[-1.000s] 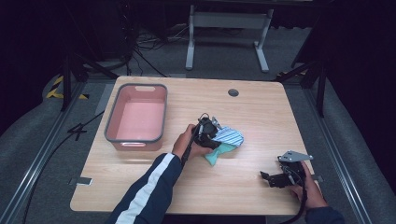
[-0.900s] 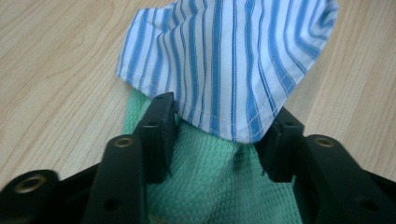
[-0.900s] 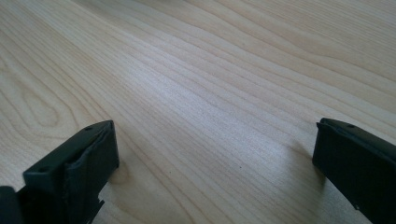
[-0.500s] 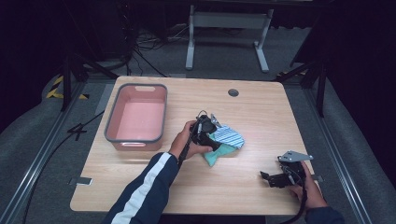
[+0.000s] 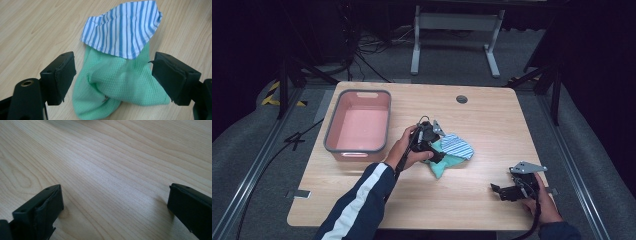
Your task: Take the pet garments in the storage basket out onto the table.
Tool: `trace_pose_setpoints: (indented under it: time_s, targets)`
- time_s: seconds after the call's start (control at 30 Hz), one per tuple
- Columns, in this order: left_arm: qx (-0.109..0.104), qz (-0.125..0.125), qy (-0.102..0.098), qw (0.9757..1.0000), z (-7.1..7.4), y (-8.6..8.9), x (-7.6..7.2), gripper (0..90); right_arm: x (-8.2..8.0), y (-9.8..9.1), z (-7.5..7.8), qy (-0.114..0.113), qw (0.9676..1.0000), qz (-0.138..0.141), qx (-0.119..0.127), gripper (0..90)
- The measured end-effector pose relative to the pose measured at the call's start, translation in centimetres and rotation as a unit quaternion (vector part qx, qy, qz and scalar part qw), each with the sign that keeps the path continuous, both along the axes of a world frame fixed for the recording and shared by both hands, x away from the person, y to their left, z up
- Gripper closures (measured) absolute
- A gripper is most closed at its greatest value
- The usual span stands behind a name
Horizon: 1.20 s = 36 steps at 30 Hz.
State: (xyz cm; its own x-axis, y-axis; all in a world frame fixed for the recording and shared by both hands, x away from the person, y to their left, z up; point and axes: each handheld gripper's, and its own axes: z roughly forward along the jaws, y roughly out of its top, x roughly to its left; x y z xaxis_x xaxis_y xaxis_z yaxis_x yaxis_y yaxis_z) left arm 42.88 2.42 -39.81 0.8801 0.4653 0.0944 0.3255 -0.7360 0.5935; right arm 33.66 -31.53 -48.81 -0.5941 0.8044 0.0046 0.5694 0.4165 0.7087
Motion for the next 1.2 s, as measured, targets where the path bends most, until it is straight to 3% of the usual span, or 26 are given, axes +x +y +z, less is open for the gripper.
trace_pose_setpoints:
  time_s: [0.23, 0.5, 0.8, 1.0, 1.2]
  targets:
    - [0.009, -0.014, -0.006, 0.9998, 0.7, 0.6, -0.9, 18.7, 0.0, 0.0, 0.0, 0.000, 1.0000, 0.000, 0.000, 0.6]
    - [0.048, -0.027, -0.031, 0.9980, 1.1, 1.1, -2.3, 18.2, 0.0, 0.0, 0.0, 0.000, 1.0000, 0.000, 0.000, 0.6]
    - [0.043, -0.045, -0.036, 0.9974, 1.5, 3.0, -3.8, 19.5, 0.0, 0.0, 0.0, 0.000, 1.0000, -0.001, 0.000, 0.6]
    - [0.051, -0.062, -0.043, 0.9958, 1.5, 4.4, -5.3, 20.2, 0.0, 0.0, 0.0, 0.000, 1.0000, -0.001, 0.000, 0.6]
    - [0.056, -0.057, -0.039, 0.9960, 0.6, 6.0, -6.2, 19.7, 0.0, 0.0, 0.0, 0.000, 1.0000, -0.001, 0.000, 0.6]
